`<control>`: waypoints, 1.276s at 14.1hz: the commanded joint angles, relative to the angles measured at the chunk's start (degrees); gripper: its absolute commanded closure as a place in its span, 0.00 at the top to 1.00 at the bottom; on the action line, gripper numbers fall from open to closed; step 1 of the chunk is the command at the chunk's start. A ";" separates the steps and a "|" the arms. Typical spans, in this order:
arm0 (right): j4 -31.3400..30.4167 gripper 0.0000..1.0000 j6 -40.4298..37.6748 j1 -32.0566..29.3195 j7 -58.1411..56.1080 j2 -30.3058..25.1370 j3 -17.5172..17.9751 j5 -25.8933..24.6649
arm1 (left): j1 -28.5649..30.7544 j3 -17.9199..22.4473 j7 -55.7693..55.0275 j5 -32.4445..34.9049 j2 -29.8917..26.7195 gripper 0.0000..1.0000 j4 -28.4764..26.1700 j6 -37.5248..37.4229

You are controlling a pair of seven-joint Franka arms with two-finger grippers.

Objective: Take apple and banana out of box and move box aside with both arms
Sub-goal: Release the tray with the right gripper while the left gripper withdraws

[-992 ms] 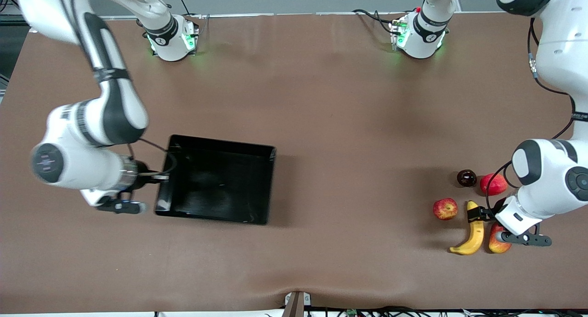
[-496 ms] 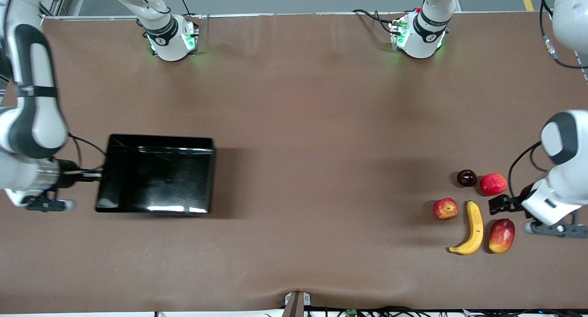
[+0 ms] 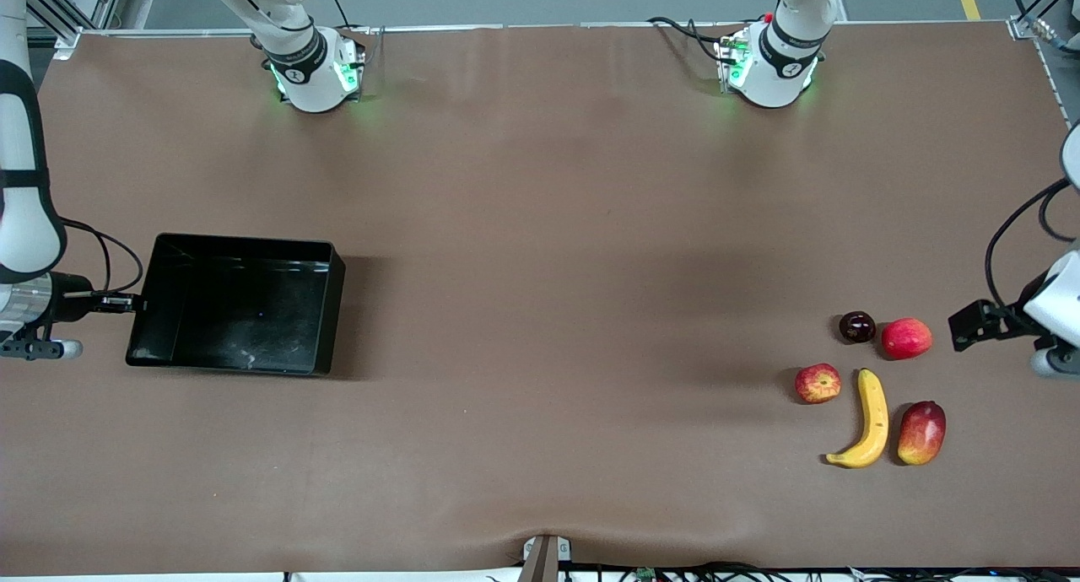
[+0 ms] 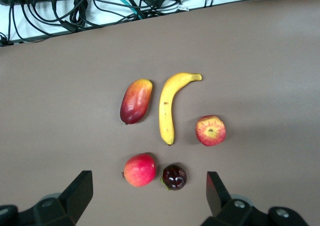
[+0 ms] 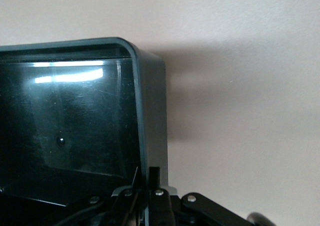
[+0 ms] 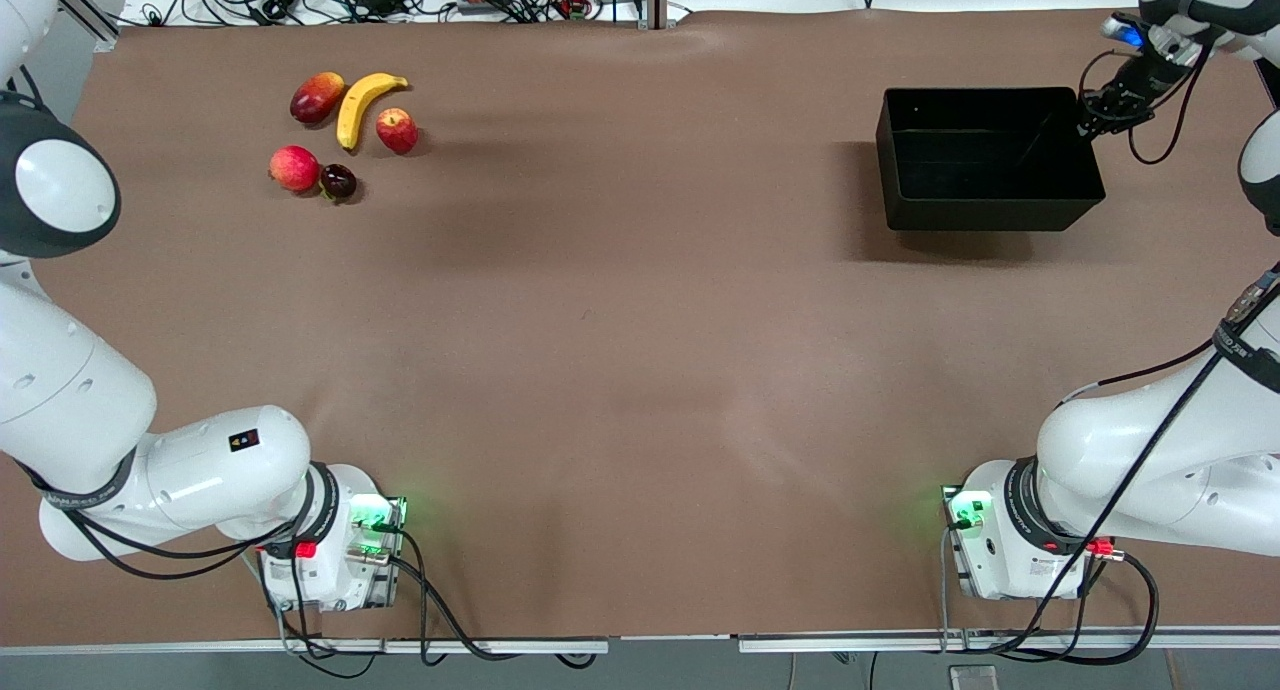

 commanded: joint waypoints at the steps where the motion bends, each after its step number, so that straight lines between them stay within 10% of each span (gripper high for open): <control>1: -2.26 0.00 2.58 -3.34 -4.56 0.31 1.38 1.12 | 0.53 -1.24 0.15 -3.63 -4.61 1.00 -1.32 -5.07; 6: -7.00 0.00 9.51 -3.62 -6.33 1.20 1.38 1.12 | 0.09 -1.15 -0.20 -6.54 -11.12 1.00 -1.58 -12.20; 7: -7.01 0.35 9.53 -3.79 -6.33 1.29 1.38 1.21 | -0.61 -0.80 -0.63 -7.41 -12.70 1.00 -2.02 -13.25; 8: -6.58 0.99 9.09 -3.79 -6.24 1.20 1.38 1.38 | -3.05 0.77 -0.81 -7.86 -13.58 1.00 -2.20 -14.65; 11: -1.06 1.00 0.95 -2.57 -6.41 0.93 1.64 1.38 | -14.83 14.20 -0.90 -11.80 -17.53 1.00 -4.21 -16.42; 18: 22.13 1.00 -8.64 2.25 -8.79 0.94 1.73 -7.55 | -19.43 18.54 -0.99 -13.22 -23.17 1.00 -10.81 -17.04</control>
